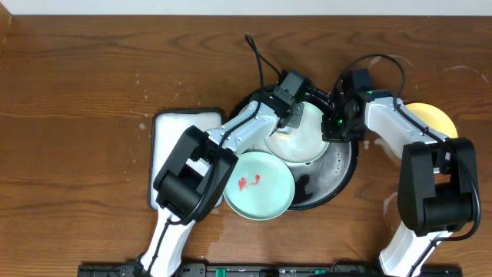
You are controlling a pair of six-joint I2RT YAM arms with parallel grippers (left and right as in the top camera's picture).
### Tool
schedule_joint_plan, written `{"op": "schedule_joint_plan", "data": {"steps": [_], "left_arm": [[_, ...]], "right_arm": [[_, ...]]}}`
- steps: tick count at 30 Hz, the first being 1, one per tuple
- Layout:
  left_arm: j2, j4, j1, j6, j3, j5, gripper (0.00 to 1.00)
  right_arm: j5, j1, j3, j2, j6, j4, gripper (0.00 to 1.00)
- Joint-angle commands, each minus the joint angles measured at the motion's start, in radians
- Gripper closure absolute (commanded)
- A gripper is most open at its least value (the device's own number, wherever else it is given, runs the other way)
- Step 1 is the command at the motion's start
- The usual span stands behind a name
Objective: Clean dirty plates on tray and stack at the side
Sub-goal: 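Scrub the held green plate with the sponge in the left gripper, then return the sponge to the white tray and lift the green plate right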
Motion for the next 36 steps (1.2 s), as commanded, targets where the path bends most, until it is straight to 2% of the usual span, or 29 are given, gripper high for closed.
{"op": "schedule_joint_plan", "data": {"steps": [1, 6, 15, 16, 19, 21, 24, 29, 36], "left_arm": [[0.04, 0.078, 0.023, -0.087, -0.015, 0.054, 0.92], [0.041, 0.156, -0.008, -0.086, -0.016, 0.225, 0.93], [0.041, 0.132, -0.048, -0.002, -0.016, 0.32, 0.93], [0.041, 0.117, -0.047, 0.023, -0.016, 0.312, 0.92], [0.041, 0.037, -0.026, 0.045, -0.016, 0.138, 0.92], [0.041, -0.013, 0.01, 0.132, -0.016, 0.015, 0.92], [0.041, -0.078, 0.048, 0.175, -0.016, -0.068, 0.93], [0.041, -0.185, 0.074, 0.178, -0.016, -0.071, 0.92], [-0.04, -0.179, 0.066, 0.144, -0.009, -0.073, 0.93]], "right_arm": [[0.023, 0.02, -0.039, 0.035, -0.02, -0.02, 0.99], [0.023, 0.02, -0.039, 0.035, -0.02, -0.021, 0.99], [0.023, 0.02, -0.039, 0.035, -0.02, -0.021, 0.99], [0.023, 0.02, -0.039, 0.035, -0.02, -0.021, 0.99], [0.023, 0.02, -0.039, 0.035, -0.02, -0.022, 0.99], [0.023, 0.02, -0.039, 0.035, -0.02, -0.022, 0.99], [0.023, 0.02, -0.039, 0.035, -0.02, -0.021, 0.99], [0.023, 0.02, -0.039, 0.035, -0.02, -0.014, 0.99], [0.023, 0.02, -0.039, 0.035, -0.02, -0.019, 0.99]]}}
